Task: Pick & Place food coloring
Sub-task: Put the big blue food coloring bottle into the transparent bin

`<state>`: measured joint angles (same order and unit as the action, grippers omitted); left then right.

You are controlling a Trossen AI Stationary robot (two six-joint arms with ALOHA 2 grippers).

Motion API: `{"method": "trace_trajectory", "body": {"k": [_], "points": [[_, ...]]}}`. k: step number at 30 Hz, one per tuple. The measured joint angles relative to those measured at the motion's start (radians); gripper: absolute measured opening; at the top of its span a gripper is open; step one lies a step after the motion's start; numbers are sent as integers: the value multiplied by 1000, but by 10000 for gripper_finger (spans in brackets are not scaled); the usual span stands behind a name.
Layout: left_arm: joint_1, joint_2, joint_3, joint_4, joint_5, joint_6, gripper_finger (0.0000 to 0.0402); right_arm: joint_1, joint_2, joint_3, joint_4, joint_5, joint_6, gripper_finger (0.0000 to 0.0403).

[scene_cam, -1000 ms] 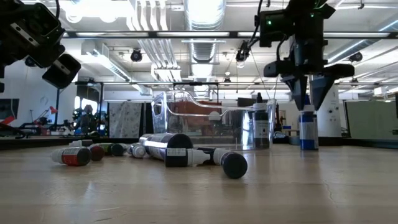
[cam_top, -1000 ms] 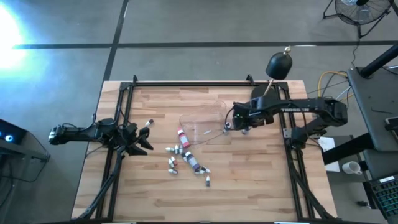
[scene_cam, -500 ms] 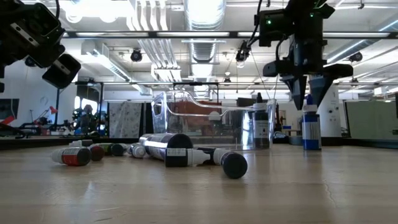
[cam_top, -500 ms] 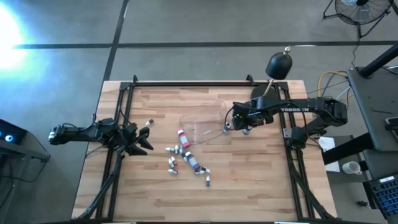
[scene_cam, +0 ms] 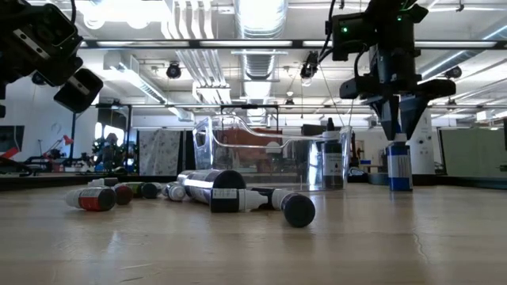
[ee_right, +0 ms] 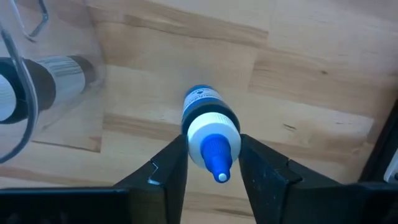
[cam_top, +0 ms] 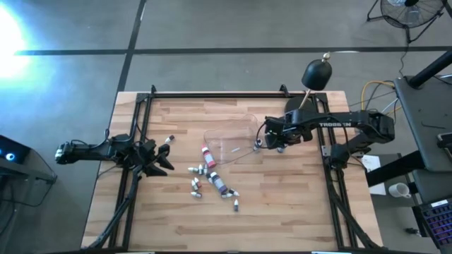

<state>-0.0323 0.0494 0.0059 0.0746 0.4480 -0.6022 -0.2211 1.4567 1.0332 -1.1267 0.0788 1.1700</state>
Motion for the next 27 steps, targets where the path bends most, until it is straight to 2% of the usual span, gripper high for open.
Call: {"method": "trace_trajectory", "body": {"k": [7, 11, 14, 18, 23, 27], "points": [[0, 0, 0, 0, 0, 0, 147, 1, -3, 5, -1, 1, -53, 104], [0, 0, 0, 0, 0, 0, 147, 24, -8, 65, -1, 2, -106, 102], [0, 0, 0, 0, 0, 0, 147, 46, -4, 160, -27, 5, -131, 101], [0, 0, 0, 0, 0, 0, 147, 78, 17, 337, -134, 59, -128, 100], [0, 0, 0, 0, 0, 0, 147, 98, 78, 568, -350, 195, -89, 99], [0, 0, 0, 0, 0, 0, 147, 95, 148, 709, -342, 266, -139, 99]]}}
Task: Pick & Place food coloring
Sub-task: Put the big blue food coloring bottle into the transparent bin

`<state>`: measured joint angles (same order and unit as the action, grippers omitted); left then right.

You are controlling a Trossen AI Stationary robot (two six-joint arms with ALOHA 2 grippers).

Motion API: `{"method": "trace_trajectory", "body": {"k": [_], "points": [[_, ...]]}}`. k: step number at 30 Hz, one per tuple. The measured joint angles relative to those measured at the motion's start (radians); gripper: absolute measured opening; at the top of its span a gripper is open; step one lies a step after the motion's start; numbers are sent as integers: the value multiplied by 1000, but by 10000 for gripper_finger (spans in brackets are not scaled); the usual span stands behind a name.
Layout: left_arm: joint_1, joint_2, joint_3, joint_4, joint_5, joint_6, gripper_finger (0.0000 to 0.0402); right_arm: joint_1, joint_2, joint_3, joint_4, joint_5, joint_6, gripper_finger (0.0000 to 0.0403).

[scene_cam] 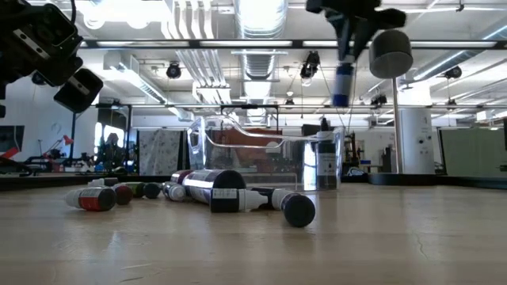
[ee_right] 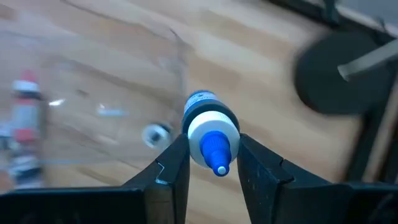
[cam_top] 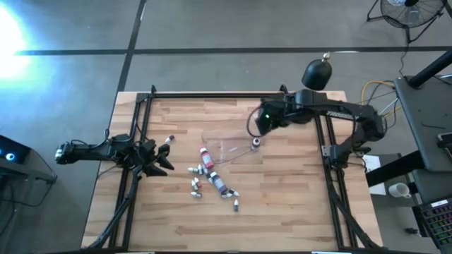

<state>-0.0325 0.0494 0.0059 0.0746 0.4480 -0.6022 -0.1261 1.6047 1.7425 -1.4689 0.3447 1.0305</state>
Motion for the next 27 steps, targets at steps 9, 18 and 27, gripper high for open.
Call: {"method": "trace_trajectory", "body": {"k": [9, 18, 27], "points": [[0, 0, 0, 0, 0, 0, 147, -39, 322, 239, -21, -80, -293, 98], [0, 0, 0, 0, 0, 0, 147, -60, 485, 242, 7, -171, -414, 104], [0, 0, 0, 0, 0, 0, 147, -92, 450, 109, 201, -189, -453, 106]]}}
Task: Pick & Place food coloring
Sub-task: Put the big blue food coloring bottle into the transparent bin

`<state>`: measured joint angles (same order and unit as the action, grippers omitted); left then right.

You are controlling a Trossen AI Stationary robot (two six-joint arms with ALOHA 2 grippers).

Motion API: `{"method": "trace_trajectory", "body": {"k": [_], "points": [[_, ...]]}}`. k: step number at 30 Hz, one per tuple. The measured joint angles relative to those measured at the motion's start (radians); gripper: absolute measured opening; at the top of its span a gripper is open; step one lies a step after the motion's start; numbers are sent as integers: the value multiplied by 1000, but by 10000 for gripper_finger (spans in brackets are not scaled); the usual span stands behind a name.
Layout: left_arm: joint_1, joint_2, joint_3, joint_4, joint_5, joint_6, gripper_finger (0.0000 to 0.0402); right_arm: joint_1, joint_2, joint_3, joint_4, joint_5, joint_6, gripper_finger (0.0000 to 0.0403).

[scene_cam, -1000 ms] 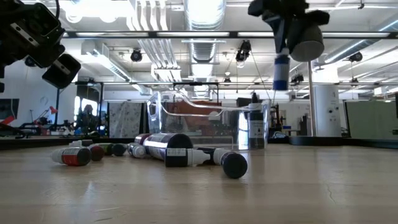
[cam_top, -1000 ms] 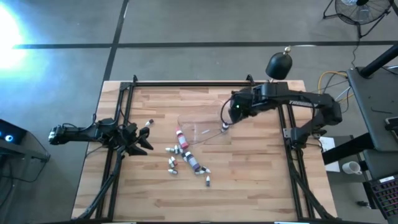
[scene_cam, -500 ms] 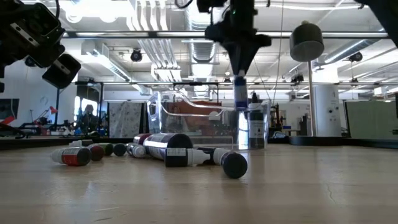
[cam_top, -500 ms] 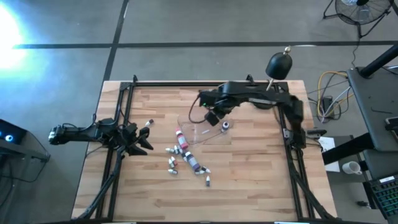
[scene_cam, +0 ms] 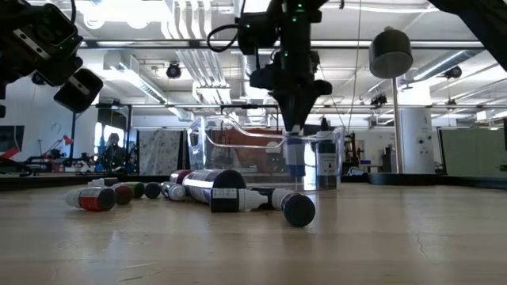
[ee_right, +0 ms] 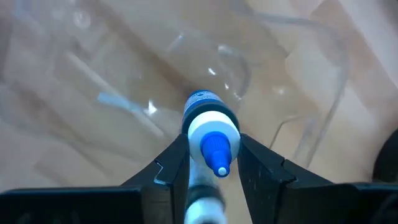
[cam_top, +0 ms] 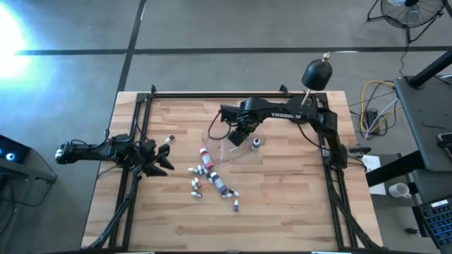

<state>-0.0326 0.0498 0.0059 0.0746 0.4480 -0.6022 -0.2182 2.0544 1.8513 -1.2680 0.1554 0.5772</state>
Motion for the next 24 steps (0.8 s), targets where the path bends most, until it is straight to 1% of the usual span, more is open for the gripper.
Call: {"method": "trace_trajectory", "body": {"k": [3, 8, 14, 17, 24], "points": [[0, 0, 0, 0, 0, 0, 147, -19, -42, -73, 74, 0, 2, 106], [0, 0, 0, 0, 0, 0, 147, -54, -85, -167, 127, -11, 5, 107], [0, 0, 0, 0, 0, 0, 147, -89, -111, -202, 144, -9, 52, 109], [0, 0, 0, 0, 0, 0, 147, -95, -117, -206, 151, -9, 57, 123], [0, 0, 0, 0, 0, 0, 147, -97, -119, -204, 151, 1, 54, 176]]}}
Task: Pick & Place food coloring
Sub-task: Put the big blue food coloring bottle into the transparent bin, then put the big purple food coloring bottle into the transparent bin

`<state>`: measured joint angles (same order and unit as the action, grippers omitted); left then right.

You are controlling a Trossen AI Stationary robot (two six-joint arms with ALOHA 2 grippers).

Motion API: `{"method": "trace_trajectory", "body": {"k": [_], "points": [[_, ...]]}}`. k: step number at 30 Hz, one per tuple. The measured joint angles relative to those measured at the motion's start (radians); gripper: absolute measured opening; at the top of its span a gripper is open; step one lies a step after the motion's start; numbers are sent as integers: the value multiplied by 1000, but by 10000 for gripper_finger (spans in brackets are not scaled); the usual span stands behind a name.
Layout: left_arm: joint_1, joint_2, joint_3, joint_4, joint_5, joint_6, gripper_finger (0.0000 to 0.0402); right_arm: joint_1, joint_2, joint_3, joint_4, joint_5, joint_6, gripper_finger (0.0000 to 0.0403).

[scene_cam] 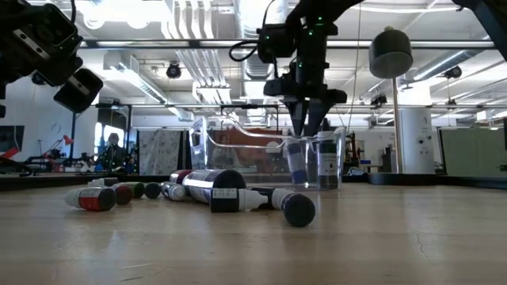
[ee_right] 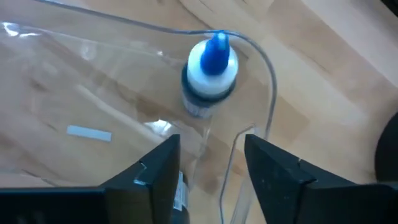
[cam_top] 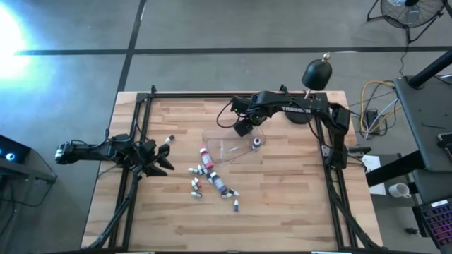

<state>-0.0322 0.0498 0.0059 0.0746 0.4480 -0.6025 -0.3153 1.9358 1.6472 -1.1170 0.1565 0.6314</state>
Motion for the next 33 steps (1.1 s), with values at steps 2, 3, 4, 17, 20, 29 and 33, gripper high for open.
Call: {"method": "trace_trajectory", "body": {"k": [2, 3, 4, 17, 20, 29, 33], "points": [[0, 0, 0, 0, 0, 0, 147, 1, 0, 4, 1, 9, -2, 190], [0, 0, 0, 0, 0, 0, 147, 1, 0, 7, -1, 21, -3, 196], [0, 0, 0, 0, 0, 0, 147, 1, -1, 13, -1, 29, -8, 201], [0, 0, 0, 0, 0, 0, 147, 137, -128, 91, 4, -5, -202, 226], [0, 0, 0, 0, 0, 0, 147, 251, -135, 92, 10, -54, -265, 226], [0, 0, 0, 0, 0, 0, 147, 518, -43, 35, 35, -70, -228, 223], [0, 0, 0, 0, 0, 0, 147, 546, 40, 26, 152, -102, -143, 224]]}}
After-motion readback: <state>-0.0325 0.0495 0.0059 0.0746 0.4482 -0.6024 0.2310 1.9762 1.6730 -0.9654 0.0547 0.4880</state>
